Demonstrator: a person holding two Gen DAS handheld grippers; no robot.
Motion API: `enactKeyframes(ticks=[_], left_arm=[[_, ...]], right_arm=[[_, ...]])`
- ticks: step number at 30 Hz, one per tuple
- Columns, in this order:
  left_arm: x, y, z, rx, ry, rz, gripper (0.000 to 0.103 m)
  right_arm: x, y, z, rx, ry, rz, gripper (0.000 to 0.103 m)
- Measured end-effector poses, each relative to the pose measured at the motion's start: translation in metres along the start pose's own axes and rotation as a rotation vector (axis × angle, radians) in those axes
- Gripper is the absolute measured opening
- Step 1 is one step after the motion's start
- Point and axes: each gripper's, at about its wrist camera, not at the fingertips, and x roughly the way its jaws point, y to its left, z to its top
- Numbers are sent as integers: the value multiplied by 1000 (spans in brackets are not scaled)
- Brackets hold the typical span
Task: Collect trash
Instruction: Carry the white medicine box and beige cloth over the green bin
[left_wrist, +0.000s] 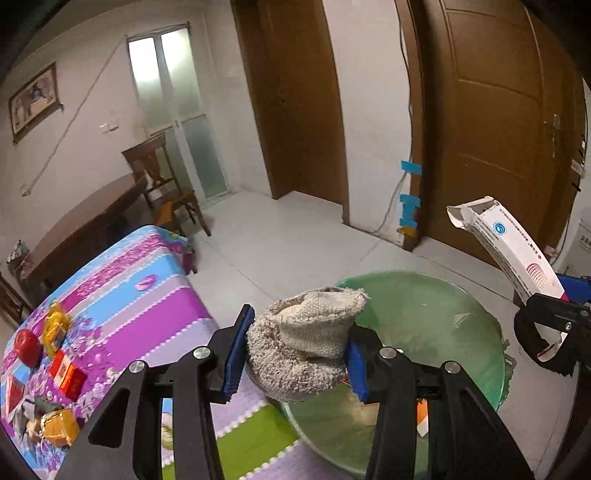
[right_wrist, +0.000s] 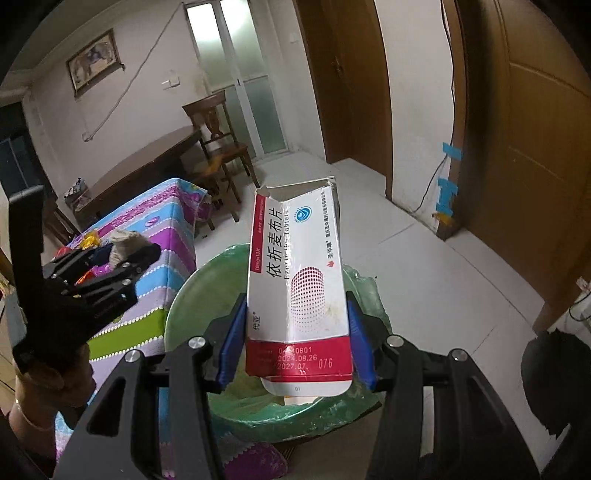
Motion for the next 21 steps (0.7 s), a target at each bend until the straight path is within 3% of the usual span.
enactKeyframes(ticks=[8,21], left_arm=[[22,-15,-6,26,54,-46,47],[35,-11,-10,33,84,-46,47]], right_arm=[[3,-10,1,38,43,6,49],[17,-14,2,83,95,47,49]])
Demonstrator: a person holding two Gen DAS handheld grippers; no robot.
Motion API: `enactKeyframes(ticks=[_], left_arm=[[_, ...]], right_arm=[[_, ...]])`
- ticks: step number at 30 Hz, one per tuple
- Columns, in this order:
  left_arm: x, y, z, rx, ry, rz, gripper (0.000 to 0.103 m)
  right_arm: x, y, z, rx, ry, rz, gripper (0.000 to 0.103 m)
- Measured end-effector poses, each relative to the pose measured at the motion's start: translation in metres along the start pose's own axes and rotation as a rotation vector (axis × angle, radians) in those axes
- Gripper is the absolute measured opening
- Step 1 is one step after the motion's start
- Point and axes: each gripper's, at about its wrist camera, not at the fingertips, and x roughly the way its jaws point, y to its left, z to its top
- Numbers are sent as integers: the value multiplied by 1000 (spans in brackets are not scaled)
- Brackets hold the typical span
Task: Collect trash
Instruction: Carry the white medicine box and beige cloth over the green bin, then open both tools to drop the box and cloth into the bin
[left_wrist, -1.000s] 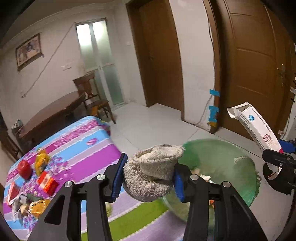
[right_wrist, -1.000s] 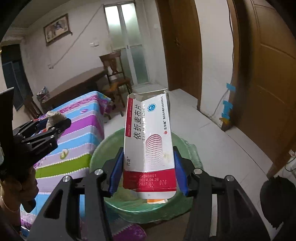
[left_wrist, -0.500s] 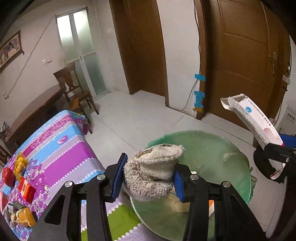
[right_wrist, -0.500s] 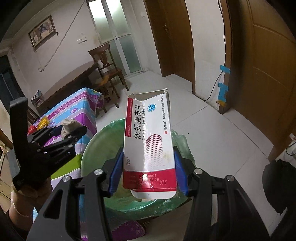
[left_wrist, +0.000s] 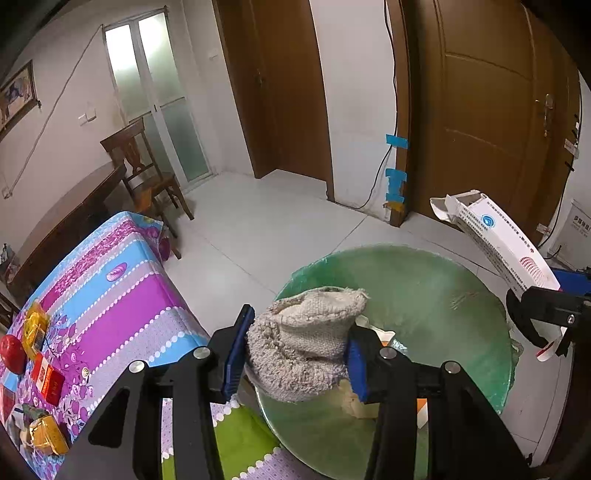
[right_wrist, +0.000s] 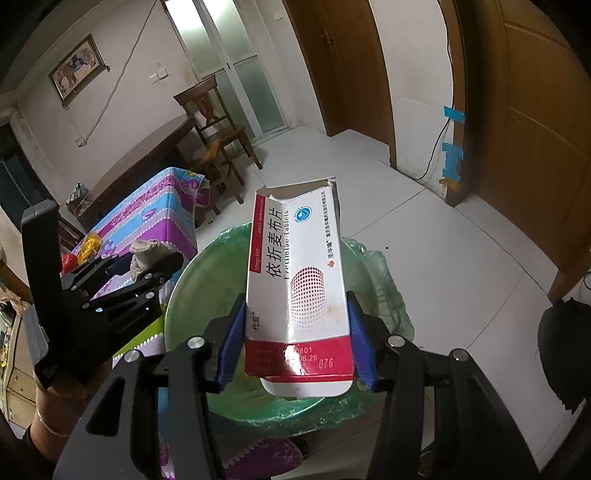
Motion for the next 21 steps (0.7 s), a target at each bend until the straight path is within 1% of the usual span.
enactKeyframes(ticks=[5,14,15,16,17,18,20,21], left_arm=[[5,3,1,1,16,-16,47],[17,14,5,-43,57,-83,47],[18,14,6,-39,59,-91,49],[19,12,6,-26,64,-106,55],[20,12,7,-16,72,-101,61],[20,13,7,-19,70,-85,75],[17,16,6,-37,57,-82,76],[18,18,5,-45,64,-93,76]], right_arm=[[2,-2,5,12,4,6,49],[10,1,13,22,7,14,50],[11,1,14,22,7,12,53],[13,2,15,19,5,3,57],[14,2,16,16,2,-6,60],[14,2,17,14,-1,-18,67],[14,2,17,10,-8,-23,67],[14,1,16,12,-5,-19,67]])
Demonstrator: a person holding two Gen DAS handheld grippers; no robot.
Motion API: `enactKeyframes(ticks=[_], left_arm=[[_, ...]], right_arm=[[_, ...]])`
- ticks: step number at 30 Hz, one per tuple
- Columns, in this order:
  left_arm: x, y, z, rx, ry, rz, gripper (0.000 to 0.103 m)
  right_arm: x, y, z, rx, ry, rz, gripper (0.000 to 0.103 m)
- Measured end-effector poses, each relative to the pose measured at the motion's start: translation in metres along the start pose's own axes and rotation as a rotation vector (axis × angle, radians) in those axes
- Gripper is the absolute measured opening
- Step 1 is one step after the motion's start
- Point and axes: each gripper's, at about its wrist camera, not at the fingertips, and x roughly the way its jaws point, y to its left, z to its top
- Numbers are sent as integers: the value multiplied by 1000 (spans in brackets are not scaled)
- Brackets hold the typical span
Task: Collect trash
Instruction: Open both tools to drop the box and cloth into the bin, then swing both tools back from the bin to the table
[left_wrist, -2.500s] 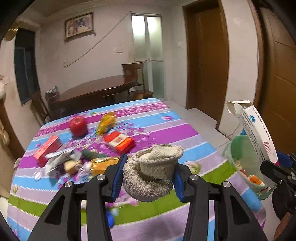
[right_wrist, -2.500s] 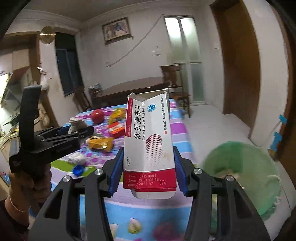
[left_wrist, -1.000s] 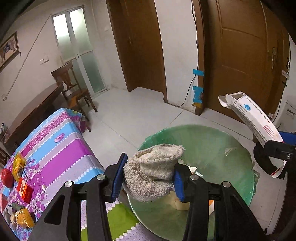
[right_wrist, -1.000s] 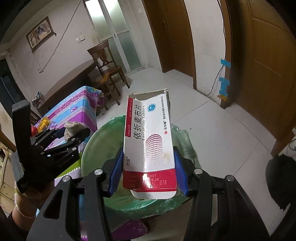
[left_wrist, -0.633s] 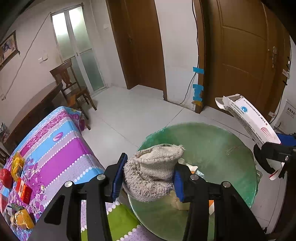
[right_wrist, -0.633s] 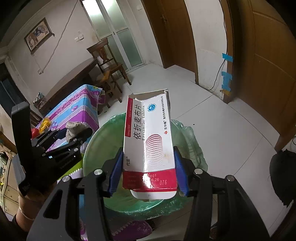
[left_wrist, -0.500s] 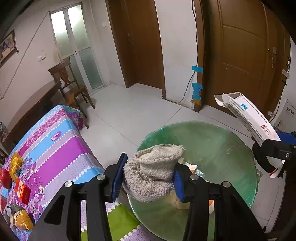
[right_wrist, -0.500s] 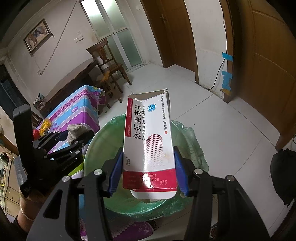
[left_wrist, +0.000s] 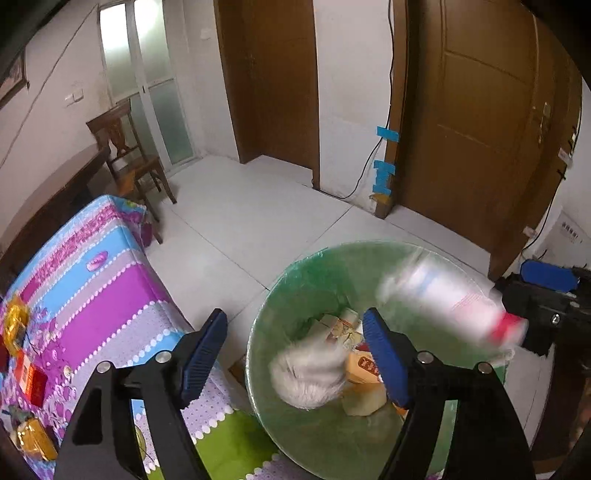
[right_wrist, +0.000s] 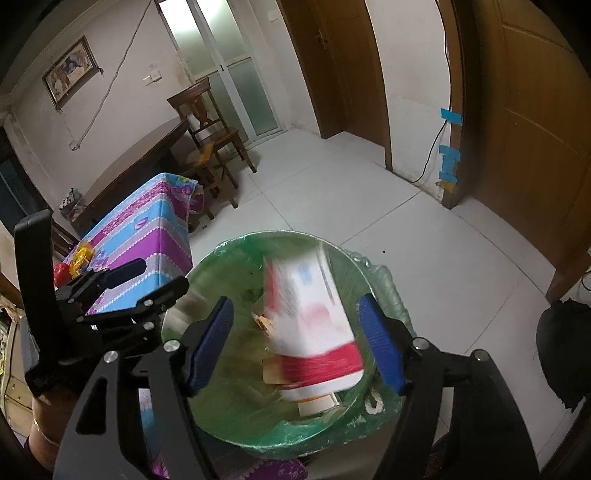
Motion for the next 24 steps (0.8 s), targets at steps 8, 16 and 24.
enactKeyframes(ticks=[8,16,24], left_arm=[[1,12,-10,-41,10,11,76],[-27,36,-40,-88,-40,102,76],[-69,96,-90,-243,-59,239,77]], right_arm=[[2,-3,-7,7,16,2,67],[-10,15,-16,-13,-87,14,67],[-29,67,-38,-100,-382,16,76]])
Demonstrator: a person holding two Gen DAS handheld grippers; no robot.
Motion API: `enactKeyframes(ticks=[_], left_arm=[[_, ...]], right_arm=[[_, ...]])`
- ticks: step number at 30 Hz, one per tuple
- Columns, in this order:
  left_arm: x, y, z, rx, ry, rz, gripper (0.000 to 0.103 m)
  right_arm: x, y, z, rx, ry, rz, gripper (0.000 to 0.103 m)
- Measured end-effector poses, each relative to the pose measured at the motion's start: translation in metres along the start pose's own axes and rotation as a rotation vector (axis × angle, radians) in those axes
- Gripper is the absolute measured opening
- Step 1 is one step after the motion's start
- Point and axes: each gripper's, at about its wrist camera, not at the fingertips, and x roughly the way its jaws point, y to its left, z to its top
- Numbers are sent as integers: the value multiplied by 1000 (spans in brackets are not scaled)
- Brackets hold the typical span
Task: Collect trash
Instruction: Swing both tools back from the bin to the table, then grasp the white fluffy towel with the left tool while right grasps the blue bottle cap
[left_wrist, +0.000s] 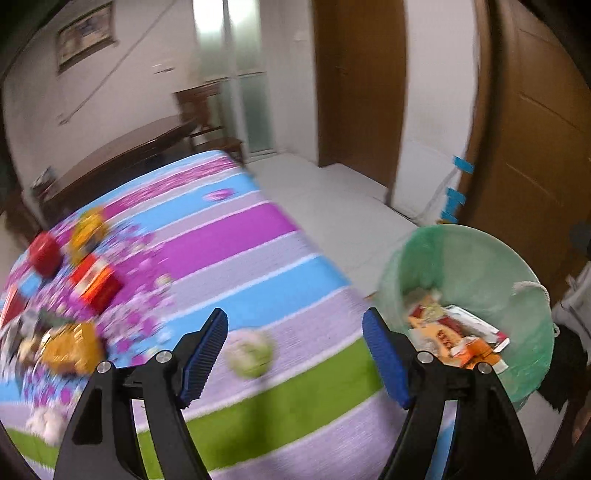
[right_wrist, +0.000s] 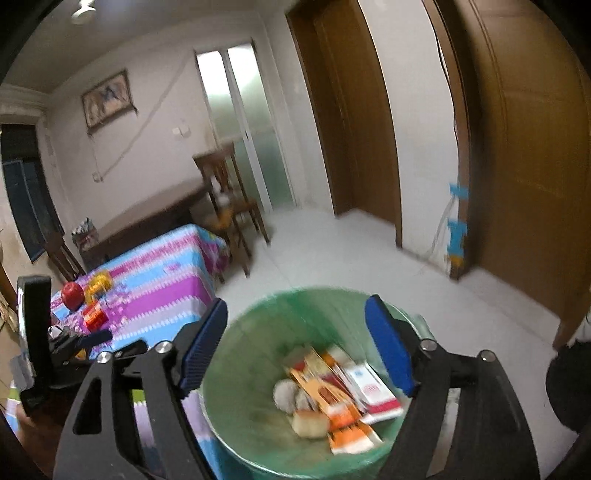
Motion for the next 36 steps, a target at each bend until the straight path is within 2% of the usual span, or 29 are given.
enactKeyframes(ticks=[3,7,9,13,14,16,19,21,23,25,28,31,35,36], left_arm=[[-25,36,-12,-45,-26,11,81],[-58,93,-25,-28,-36,24,82],[-73,123,-30,-21,-30,-2,82],[-98,195,-45,8,-2,-76,82],[-102,210,-50,25,-3,-69,82],[-105,233,-62,87,-2,-62,82],[-103,260,-76,172,11,-128,82],[-104,268,-82,241,-8,-174,82],[-106,274,-87,313,-26,-235,82],[-106,279,-89,340,-22,-311,82],[-97,283,-92,326,-7,-409,80],[-80,276,-101,346,34,-442,72],[-59,270,-109,353,76,-447,69],[-54,272,-110,342,91,-456,58]], right_arm=[[-3,25,-7,-36,-51,35,78],[1,62,-19,-111,-28,105,82],[3,82,-27,-147,9,162,82],[5,132,-51,-217,133,338,85],[4,144,-56,-235,152,369,85],[2,172,-70,-279,204,449,85],[1,219,-91,-354,315,587,85],[0,252,-107,-404,384,660,85],[3,280,-119,-444,429,679,85],[10,301,-129,-466,477,688,85],[16,312,-136,-480,511,662,85],[12,316,-142,-475,533,675,85],[13,317,-144,-483,541,651,85],[13,317,-142,-487,540,647,85]])
